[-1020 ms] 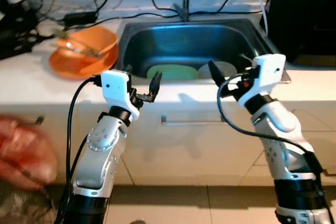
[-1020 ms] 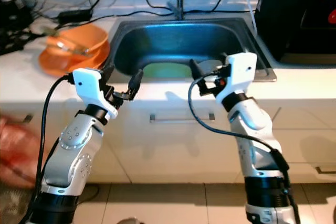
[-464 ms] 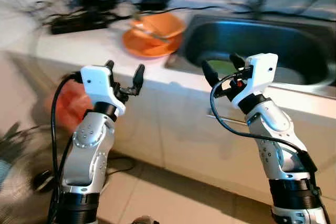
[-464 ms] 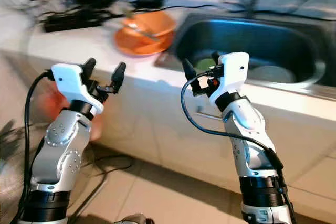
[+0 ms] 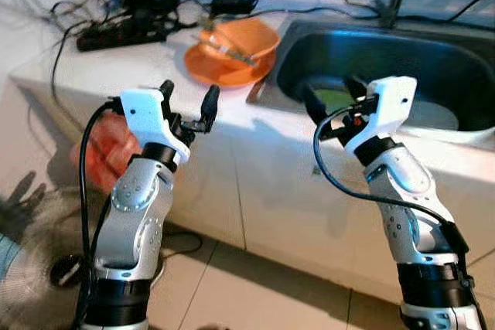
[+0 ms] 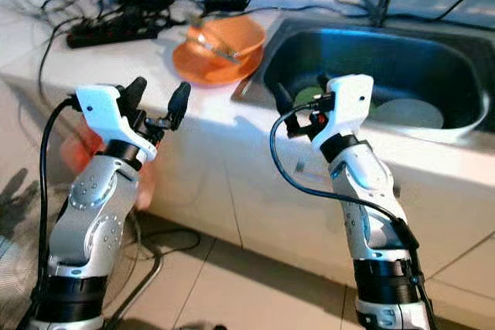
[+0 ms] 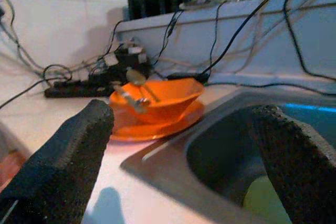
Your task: Kitchen organization
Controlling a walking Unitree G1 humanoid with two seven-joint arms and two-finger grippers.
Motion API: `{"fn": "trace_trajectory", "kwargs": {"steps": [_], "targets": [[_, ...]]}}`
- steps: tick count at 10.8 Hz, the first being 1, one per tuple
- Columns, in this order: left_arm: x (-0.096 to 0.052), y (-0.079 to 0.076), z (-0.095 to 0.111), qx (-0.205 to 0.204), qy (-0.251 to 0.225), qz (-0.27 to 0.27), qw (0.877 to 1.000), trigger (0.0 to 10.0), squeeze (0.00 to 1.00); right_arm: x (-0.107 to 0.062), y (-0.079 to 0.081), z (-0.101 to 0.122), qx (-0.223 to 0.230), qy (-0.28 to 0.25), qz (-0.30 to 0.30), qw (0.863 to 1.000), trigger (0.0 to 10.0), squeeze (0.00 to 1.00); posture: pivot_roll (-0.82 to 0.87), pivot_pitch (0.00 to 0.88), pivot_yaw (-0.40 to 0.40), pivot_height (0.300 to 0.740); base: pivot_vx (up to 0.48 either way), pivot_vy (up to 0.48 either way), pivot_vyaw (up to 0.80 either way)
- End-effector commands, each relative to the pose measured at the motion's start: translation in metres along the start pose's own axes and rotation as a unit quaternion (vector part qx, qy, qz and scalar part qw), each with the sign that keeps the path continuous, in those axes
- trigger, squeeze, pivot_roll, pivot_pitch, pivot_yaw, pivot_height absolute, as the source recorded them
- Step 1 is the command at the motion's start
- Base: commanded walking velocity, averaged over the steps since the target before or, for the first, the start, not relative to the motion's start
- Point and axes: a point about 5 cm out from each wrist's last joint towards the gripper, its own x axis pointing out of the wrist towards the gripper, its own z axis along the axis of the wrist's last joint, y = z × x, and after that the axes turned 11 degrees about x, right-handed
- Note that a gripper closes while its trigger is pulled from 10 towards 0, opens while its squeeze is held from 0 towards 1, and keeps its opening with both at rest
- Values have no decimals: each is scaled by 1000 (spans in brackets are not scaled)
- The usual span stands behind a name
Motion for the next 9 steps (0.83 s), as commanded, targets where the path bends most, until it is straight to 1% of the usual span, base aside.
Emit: {"fn": "trace_trajectory", "kwargs": {"steps": [1, 5, 8, 9], "targets": [[1, 1, 4, 1, -3, -1, 1000, 10000, 0, 3, 3, 8, -3, -19, 3, 1000, 10000, 0, 89, 45, 84, 740, 398, 0, 0], [0, -2, -2, 3, 12, -10, 1000, 10000, 0, 3, 3, 9, -3, -24, -1, 1000, 10000, 0, 91, 48, 84, 740, 428, 0, 0], [0, -2, -2, 1, 12, -9, 1000, 10000, 0, 3, 3, 9, -4, -25, -4, 1000, 10000, 0, 92, 50, 86, 740, 449, 0, 0], [-1, -2, -1, -8, 9, -9, 1000, 10000, 0, 2, 3, 8, -4, -23, -4, 1000, 10000, 0, 92, 52, 84, 740, 0, 0, 0]]}}
